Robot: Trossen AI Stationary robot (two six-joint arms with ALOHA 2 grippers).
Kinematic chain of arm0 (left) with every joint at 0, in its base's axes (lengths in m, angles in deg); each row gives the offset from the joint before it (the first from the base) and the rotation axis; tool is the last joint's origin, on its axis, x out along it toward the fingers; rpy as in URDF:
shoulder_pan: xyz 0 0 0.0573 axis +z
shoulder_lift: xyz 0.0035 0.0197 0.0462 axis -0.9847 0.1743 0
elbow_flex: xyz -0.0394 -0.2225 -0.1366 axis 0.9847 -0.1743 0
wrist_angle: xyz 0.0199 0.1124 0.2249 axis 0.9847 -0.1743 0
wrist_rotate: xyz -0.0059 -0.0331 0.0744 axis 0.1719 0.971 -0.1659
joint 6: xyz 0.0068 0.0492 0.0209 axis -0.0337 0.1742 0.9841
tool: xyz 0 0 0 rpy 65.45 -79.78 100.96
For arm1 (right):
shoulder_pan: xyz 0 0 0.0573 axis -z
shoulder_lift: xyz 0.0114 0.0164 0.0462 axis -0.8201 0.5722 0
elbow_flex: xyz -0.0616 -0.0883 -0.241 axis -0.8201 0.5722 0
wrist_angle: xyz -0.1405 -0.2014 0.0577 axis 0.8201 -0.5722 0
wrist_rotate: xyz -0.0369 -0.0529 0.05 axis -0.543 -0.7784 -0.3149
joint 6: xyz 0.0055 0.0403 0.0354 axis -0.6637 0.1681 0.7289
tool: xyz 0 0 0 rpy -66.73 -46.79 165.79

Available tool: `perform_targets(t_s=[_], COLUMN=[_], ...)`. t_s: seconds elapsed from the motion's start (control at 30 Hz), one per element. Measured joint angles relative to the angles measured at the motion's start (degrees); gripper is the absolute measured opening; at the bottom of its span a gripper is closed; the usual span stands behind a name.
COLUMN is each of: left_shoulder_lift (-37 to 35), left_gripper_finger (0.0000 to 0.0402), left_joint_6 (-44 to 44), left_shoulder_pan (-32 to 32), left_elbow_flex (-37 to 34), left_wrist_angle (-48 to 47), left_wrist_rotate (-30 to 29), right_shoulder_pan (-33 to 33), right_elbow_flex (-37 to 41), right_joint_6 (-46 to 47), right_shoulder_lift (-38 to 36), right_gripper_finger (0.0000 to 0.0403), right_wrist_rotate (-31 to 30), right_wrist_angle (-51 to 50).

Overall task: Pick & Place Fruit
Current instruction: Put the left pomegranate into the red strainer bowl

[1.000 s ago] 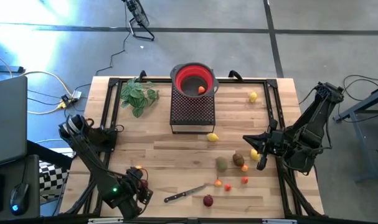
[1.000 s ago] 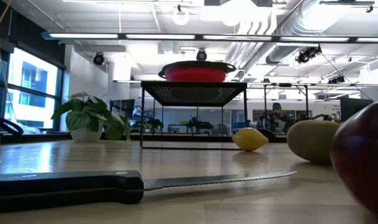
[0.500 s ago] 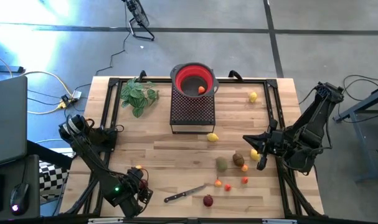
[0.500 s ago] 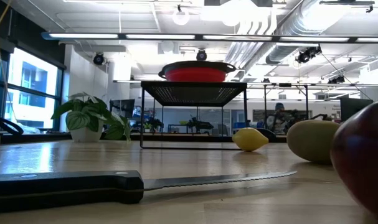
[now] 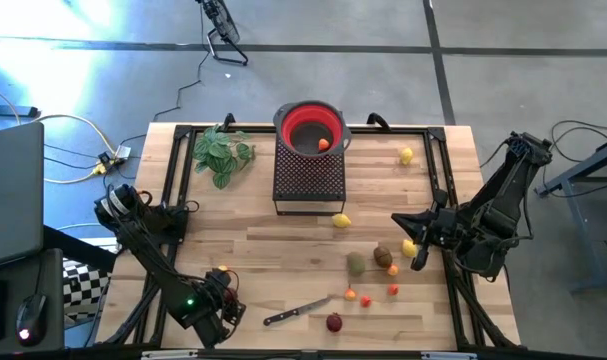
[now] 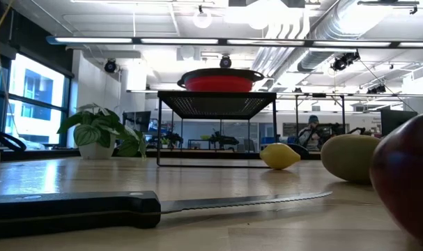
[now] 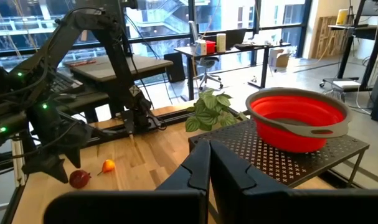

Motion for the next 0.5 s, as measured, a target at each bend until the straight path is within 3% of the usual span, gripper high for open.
perform_targets(t_s=[0.27, 0.5], left_shoulder_lift=[0.0, 0.0], left_gripper_finger=[0.0291, 0.0291], left_joint_6=[1.1, 6.9], left_shoulder_pan=[0.4, 4.5], left_elbow_flex=[-1.9, -2.0], left_wrist_angle=[5.3, 4.3], left_wrist_rotate=[-4.0, -2.1], right_shoulder_pan=[0.0, 0.0], right_elbow_flex=[0.0, 0.0], right_joint_6=[0.0, 0.1], right_shoulder_lift=[0.0, 0.0], right_gripper_finger=[0.0003, 0.0003], right_wrist_rotate=[0.0, 0.1], right_wrist_angle=[0.0, 0.0])
